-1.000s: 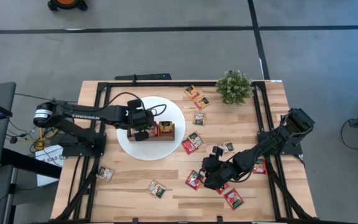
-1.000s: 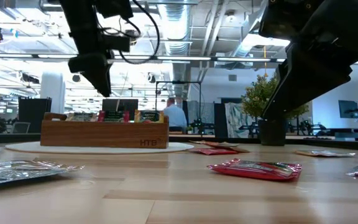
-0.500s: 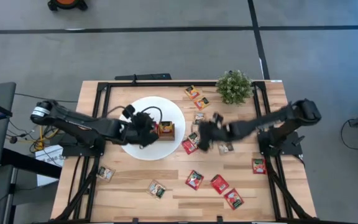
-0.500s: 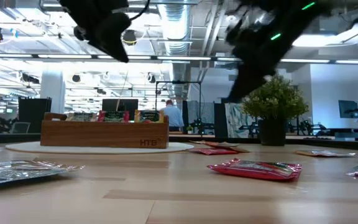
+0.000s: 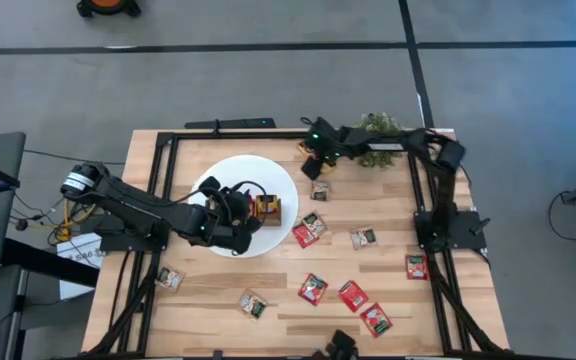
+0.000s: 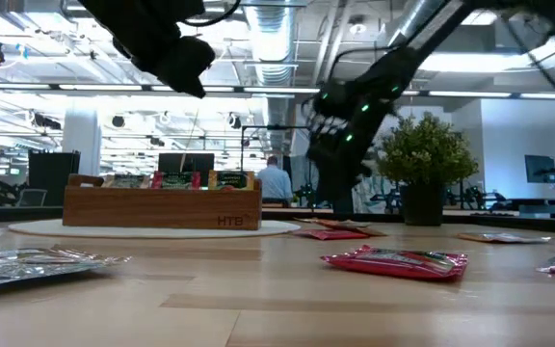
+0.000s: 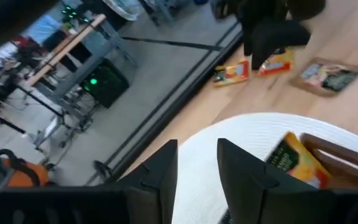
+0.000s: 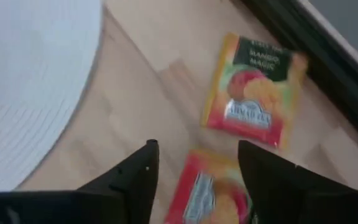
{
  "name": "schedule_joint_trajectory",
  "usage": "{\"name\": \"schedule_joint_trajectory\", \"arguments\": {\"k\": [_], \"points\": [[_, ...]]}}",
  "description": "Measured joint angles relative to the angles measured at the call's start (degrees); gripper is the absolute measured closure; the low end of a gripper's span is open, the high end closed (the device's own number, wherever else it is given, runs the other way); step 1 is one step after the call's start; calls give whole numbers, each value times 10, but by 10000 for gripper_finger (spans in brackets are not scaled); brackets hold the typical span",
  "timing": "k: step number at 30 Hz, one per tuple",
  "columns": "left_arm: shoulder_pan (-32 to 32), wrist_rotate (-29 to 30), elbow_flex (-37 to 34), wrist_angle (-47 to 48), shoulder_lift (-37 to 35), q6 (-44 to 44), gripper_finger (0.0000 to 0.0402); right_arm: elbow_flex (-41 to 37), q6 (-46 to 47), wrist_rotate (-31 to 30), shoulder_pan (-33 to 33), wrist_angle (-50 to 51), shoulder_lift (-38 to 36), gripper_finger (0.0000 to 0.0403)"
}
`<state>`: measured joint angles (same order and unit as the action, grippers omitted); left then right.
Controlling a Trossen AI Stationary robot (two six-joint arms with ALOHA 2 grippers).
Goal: Pick & Place Tea
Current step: Put the yellow tea bag into the right section of the wooden organizer
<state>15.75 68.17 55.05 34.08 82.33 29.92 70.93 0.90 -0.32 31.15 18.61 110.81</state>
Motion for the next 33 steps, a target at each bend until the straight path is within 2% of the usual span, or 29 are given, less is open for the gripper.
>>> {"name": "schedule_joint_trajectory", "arguments": {"k": [6, 10, 14, 18, 26, 30, 33], "points": [[0, 51, 0, 29, 0, 31, 296, 89, 0, -32, 5, 30, 98, 180], [0, 61, 0, 31, -1, 42, 296, 118, 0, -74, -4, 51, 115, 194], [0, 61, 0, 31, -1, 44, 296, 119, 1, -74, -4, 62, 115, 215], [0, 61, 0, 32, -1, 44, 296, 119, -5, -61, 1, 70, 115, 254], [0, 32, 0, 36, -1, 53, 296, 120, -67, -75, -11, 108, 113, 390], [0, -2, 0, 53, 0, 67, 296, 118, -70, -91, -40, 127, 103, 391], [0, -2, 0, 84, 0, 97, 301, 117, -70, -90, -70, 137, 87, 401]]}}
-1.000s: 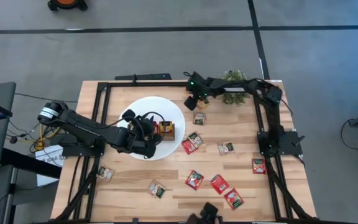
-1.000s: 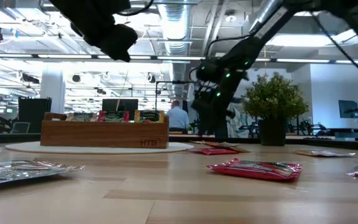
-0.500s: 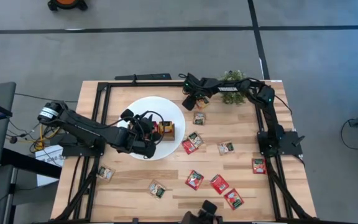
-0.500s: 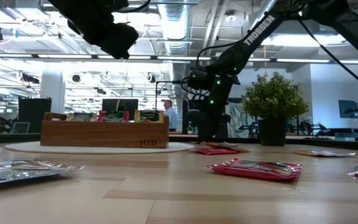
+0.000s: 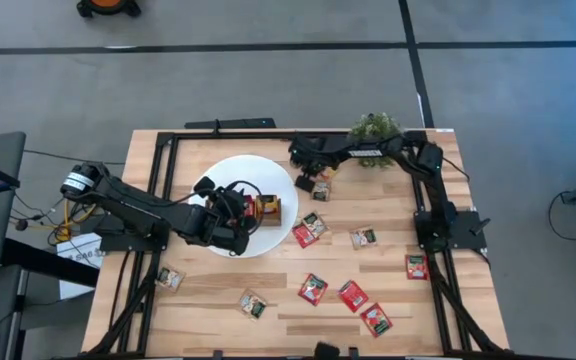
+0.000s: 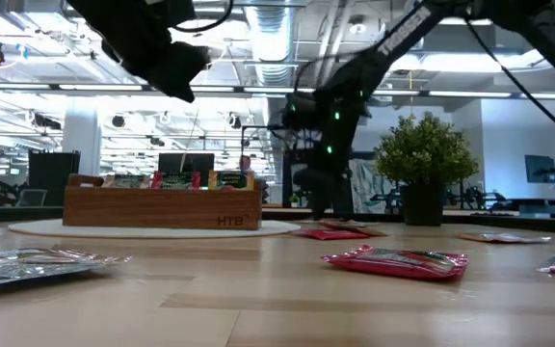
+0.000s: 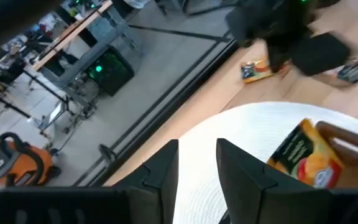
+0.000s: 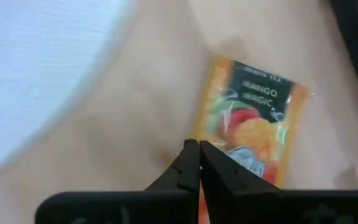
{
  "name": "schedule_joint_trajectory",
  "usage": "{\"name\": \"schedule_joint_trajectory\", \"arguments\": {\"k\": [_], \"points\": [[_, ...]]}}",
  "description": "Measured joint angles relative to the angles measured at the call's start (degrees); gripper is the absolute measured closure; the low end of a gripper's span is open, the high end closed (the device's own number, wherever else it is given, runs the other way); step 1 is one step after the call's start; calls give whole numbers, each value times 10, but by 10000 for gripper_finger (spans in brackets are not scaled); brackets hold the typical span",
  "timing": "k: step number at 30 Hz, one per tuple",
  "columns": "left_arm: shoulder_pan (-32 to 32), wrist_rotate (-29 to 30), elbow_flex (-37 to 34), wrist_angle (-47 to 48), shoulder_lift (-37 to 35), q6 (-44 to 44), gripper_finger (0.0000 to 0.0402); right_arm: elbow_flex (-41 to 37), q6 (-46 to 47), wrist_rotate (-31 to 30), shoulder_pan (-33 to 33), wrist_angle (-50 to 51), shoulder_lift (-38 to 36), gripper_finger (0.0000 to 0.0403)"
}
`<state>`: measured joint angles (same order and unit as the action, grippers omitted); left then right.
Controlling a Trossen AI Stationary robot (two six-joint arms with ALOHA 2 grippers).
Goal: Pick & Place Tea
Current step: Put the yellow tea bag into the right section of the wooden organizer
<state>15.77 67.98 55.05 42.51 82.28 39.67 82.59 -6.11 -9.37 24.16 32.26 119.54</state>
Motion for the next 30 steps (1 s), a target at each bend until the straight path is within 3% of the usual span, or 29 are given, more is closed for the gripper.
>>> {"name": "schedule_joint_trajectory", "arguments": {"k": [4, 7, 11, 16, 19, 26, 30], "points": [[0, 4, 0, 33, 0, 37, 318, 1, -15, 36, -36, 31, -26, 399], [0, 12, 0, 35, 0, 50, 333, 1, -17, 29, -43, 34, -42, 402], [0, 16, 0, 35, 0, 60, 348, 3, 16, 21, -5, 9, -52, 388], [0, 15, 0, 34, 0, 61, 359, -1, 43, 15, 52, -6, -37, 335], [0, -5, 0, 34, 0, 60, 371, -5, 71, 15, 69, -39, -39, 323], [0, -4, 0, 33, 0, 60, 400, -6, 71, 17, 67, -15, -39, 392], [0, -6, 0, 32, 0, 60, 401, -6, 75, 1, 51, 0, -39, 393]]}}
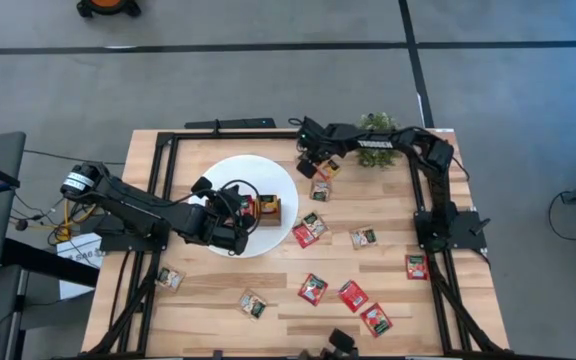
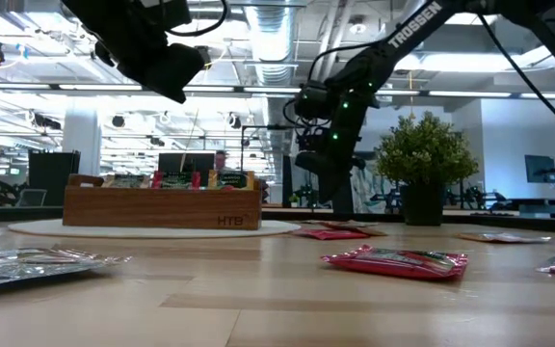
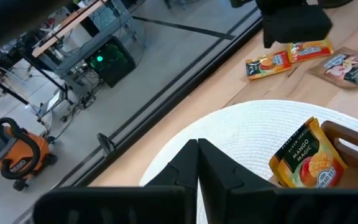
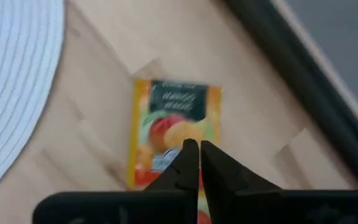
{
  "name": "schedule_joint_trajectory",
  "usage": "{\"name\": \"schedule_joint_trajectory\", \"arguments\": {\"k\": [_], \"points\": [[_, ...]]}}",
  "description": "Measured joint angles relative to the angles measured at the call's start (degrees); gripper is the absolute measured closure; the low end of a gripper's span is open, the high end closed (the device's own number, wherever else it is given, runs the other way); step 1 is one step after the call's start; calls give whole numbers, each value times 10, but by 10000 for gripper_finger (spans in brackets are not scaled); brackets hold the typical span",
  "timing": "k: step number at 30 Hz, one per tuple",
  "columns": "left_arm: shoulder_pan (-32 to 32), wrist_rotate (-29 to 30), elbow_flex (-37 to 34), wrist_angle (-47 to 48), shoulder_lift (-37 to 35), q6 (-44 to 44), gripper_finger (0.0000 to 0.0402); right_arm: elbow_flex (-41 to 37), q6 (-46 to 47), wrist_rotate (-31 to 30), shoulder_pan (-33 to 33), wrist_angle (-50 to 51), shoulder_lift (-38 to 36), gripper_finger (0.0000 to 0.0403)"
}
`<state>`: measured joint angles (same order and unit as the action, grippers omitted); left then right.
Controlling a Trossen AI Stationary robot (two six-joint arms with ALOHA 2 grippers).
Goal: Pick & Place Tea
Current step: Put the yellow tea bag into the right section of the wooden organizer
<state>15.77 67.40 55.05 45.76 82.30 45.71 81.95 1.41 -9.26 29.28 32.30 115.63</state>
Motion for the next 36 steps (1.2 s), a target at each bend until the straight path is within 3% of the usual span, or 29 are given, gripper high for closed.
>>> {"name": "schedule_joint_trajectory", "arguments": {"k": [23, 36], "points": [[37, -6, 0, -4, 0, 2, 401, 1, 18, -14, -72, 140, 29, 403], [38, -18, 0, -5, 0, 2, 401, 0, 51, 82, -213, 248, 23, 403]]}}
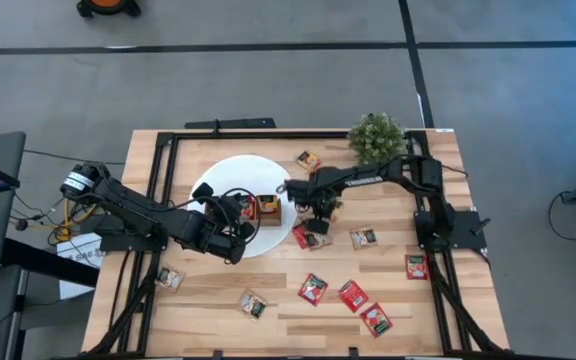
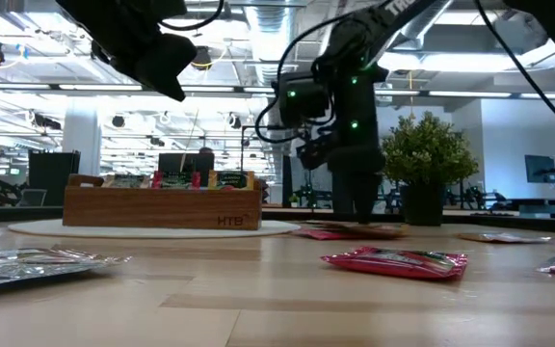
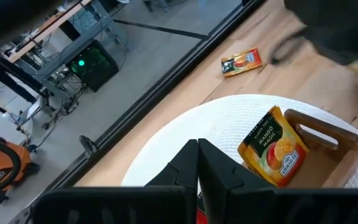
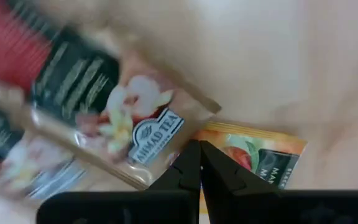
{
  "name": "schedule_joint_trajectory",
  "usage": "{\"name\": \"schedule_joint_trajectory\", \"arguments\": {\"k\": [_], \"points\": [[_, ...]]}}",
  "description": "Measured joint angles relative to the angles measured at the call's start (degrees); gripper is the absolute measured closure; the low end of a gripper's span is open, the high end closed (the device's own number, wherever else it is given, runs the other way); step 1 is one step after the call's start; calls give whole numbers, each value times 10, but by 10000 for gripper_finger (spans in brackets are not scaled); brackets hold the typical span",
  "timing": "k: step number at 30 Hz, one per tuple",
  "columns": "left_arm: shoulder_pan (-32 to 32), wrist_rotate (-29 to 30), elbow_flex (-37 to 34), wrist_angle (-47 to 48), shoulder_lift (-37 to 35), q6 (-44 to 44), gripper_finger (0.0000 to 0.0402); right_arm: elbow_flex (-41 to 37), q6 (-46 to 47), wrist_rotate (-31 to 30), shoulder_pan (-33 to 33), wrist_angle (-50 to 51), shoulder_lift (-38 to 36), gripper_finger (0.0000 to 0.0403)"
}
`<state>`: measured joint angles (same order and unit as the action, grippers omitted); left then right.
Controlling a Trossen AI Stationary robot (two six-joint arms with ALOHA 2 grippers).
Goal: Pick & Place Tea
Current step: Put the yellow tea bag into the right section of the wooden organizer
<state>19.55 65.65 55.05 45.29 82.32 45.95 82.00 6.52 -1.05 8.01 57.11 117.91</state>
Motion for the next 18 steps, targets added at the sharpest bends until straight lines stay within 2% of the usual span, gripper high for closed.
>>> {"name": "schedule_joint_trajectory", "arguments": {"k": [7, 10, 15, 18], "points": [[0, -7, 0, -2, 0, 0, 401, -1, -5, 1, -72, 24, -12, 403], [0, -13, 0, -3, 0, 0, 401, 0, -8, -23, -90, 23, -35, 403], [5, -13, 0, -4, 0, 0, 401, -5, 7, -112, -96, 42, -76, 402], [11, -21, 0, -4, 0, -1, 401, -57, 17, -98, -78, 4, -126, 391]]}}
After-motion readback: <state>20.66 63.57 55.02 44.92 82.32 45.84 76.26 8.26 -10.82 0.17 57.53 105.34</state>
